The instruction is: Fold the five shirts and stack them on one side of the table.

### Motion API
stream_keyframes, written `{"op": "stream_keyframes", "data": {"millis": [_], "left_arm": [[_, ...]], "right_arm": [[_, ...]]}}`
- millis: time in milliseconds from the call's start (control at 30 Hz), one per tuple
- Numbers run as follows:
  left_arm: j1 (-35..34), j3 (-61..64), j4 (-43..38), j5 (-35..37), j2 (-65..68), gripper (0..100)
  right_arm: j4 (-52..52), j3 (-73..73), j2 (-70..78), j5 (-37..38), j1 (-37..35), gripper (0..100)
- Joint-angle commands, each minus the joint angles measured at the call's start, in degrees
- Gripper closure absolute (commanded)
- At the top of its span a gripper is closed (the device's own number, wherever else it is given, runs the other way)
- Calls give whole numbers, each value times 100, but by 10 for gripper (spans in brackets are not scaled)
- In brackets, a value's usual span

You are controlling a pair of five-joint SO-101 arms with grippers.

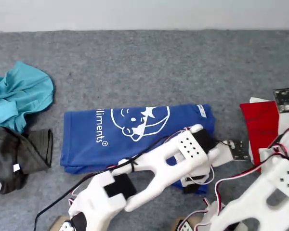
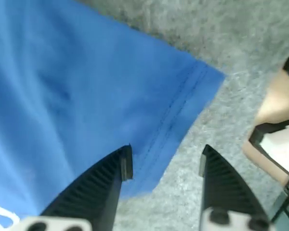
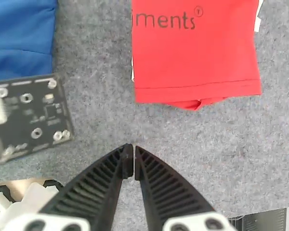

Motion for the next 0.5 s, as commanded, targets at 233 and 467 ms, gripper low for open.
{"op": "stream_keyframes", "data": {"millis": [233,467], "left_arm": [[-70,-259,-492,-18,448,885],[-422,-673,-167,-88,53,987]], "right_arm": [[233,132,-92,9,66,987],[233,132,-101,26,66,987]]}}
